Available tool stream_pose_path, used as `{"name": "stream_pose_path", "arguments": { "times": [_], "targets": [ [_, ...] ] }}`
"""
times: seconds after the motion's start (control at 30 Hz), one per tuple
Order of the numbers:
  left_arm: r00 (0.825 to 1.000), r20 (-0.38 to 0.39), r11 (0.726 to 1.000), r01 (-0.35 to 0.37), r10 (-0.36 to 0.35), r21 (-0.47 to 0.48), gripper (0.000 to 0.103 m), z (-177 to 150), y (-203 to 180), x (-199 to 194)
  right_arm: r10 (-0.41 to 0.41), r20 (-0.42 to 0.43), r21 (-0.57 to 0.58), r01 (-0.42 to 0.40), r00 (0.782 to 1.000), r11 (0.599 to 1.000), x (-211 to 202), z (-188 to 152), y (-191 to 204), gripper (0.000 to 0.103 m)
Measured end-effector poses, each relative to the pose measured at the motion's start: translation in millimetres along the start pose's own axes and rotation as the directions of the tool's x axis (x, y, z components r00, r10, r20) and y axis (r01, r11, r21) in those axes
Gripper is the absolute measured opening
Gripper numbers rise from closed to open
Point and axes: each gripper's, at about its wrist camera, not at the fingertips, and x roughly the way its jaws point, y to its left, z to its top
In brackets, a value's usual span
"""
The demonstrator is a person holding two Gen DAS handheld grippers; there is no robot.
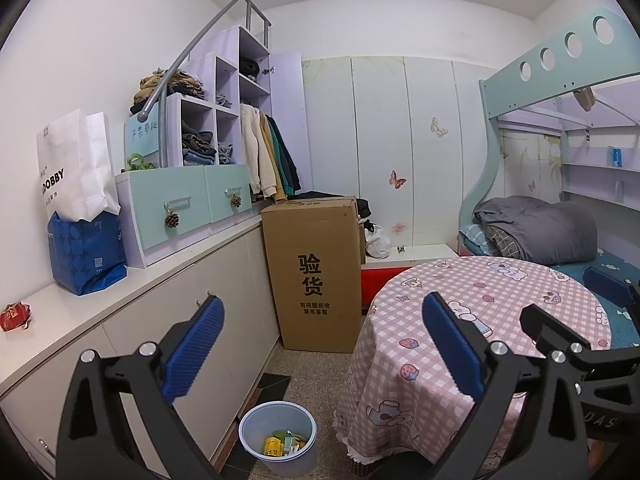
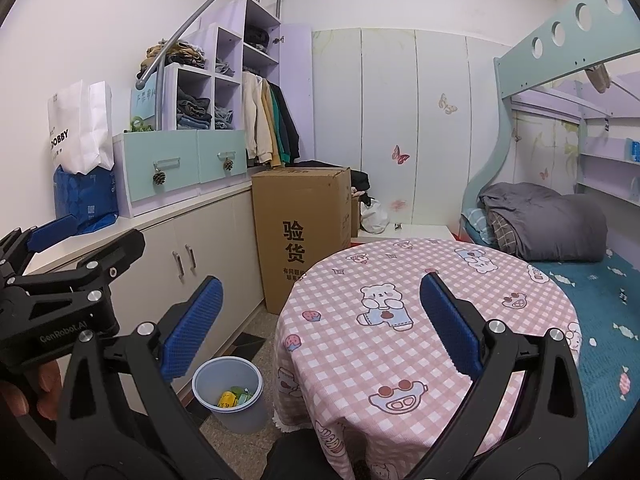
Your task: Collect trash
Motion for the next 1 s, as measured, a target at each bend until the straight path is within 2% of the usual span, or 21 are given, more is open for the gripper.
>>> {"name": "stream_pose_path", "arguments": {
  "times": [1.0],
  "targets": [
    [1.0, -0.019, 1.0, 0.001, -0.001, 0.018, 0.097, -7.5, 0.3, 3.4, -0.001, -0.016, 0.008, 0.001, 1.0, 1.0, 4.3, -8.7, -6.5, 0.097]
  ]
}}
